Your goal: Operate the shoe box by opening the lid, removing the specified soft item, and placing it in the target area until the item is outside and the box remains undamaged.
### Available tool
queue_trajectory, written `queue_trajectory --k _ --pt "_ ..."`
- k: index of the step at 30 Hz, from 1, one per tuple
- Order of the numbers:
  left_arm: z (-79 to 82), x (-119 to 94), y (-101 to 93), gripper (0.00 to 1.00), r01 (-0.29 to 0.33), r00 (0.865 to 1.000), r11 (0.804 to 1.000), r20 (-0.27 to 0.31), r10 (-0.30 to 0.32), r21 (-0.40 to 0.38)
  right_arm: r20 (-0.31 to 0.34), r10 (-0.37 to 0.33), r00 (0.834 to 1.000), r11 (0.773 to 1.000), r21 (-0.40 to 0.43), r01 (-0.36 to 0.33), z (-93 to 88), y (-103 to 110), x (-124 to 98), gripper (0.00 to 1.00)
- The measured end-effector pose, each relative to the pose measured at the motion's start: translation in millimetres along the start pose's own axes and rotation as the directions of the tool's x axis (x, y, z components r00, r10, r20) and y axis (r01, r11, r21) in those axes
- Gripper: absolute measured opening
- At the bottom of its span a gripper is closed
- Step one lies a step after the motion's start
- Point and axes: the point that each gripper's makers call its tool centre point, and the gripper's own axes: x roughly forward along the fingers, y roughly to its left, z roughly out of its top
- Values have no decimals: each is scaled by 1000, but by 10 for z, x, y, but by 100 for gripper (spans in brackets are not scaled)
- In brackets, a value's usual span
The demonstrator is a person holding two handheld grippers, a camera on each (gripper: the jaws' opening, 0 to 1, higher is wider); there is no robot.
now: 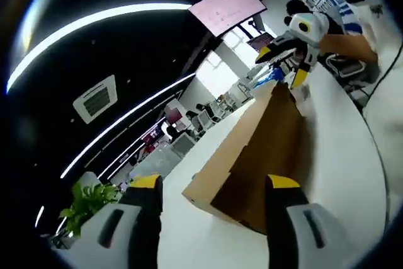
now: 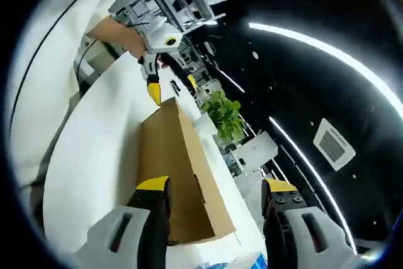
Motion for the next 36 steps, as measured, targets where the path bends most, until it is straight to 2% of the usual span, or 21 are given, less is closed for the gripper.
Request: queue_trajectory --k 3,4,5,6,7,9,10,13,15,17,18,20,21,22,23,25,26,27,33,35,36 --pt "19 4 -34 73 13 1000 1000 1 -13 14 -2 0 1000 1000 29 0 -37 16 -5 59" --pt "9 -1 -19 73 11 1000 998 -12 -10 68 0 1 1000 1000 26 -1 -34 24 -8 59" --pt "18 -4 -2 74 -7 1000 991 -21 10 134 8 -5 1000 1000 -29 5 -12 27 -6 59" --pt "31 -7 -11 74 -7 1000 983 -22 11 186 0 -4 1000 999 -34 4 -19 44 -4 59" --pt "51 -7 -64 74 14 1000 978 -17 -10 207 -4 5 1000 999 -35 -5 -26 66 -1 59" --pt "49 -12 -28 73 -17 1000 974 -9 20 224 -22 22 1000 998 -58 -23 -64 106 1 59" --pt "1 -19 1 73 -23 999 965 -34 33 262 -41 16 999 996 -92 -19 -101 107 -3 58" --pt "-124 -3 35 74 -23 995 952 -82 51 304 -54 16 998 995 -93 -21 -126 155 9 61" --pt "-139 -6 24 72 -21 996 949 -81 48 313 -60 18 998 995 -97 -24 -137 170 8 61" --pt "-160 -13 45 70 -23 994 924 -92 63 382 -79 26 997 992 -122 -36 -161 169 -1 61" --pt "-172 -11 55 69 -29 993 915 -97 74 403 -109 25 994 987 -158 -42 -197 139 -26 62" --pt "-216 28 30 69 -16 992 927 -109 62 375 -152 38 988 979 -193 -68 -275 191 -34 64" --pt "-285 38 -17 69 11 989 951 -145 36 310 -150 36 988 979 -192 -65 -283 220 -20 63" --pt "-359 41 -3 71 0 979 969 -197 50 246 -145 34 989 980 -189 -61 -279 223 -18 61" --pt "-352 62 15 73 -1 979 960 -193 57 279 -145 29 989 980 -193 -57 -279 214 -18 58" --pt "-322 67 34 72 -5 982 927 -174 76 376 -148 23 989 978 -203 -53 -301 257 16 57" --pt "-336 68 7 71 4 979 924 -188 74 382 -152 27 988 977 -206 -58 -314 270 22 57" --pt "-336 81 -17 71 8 980 932 -190 65 362 -158 33 987 976 -206 -65 -334 307 30 58" --pt "-274 101 -47 69 9 981 917 -182 69 400 -171 22 985 975 -213 -59 -345 290 17 56" --pt "-275 107 -76 69 17 980 913 -190 66 407 -190 20 982 964 -256 -69 -359 268 16 50" --pt "-279 107 -84 68 18 979 911 -191 67 412 -222 6 975 957 -283 -71 -394 246 2 47"
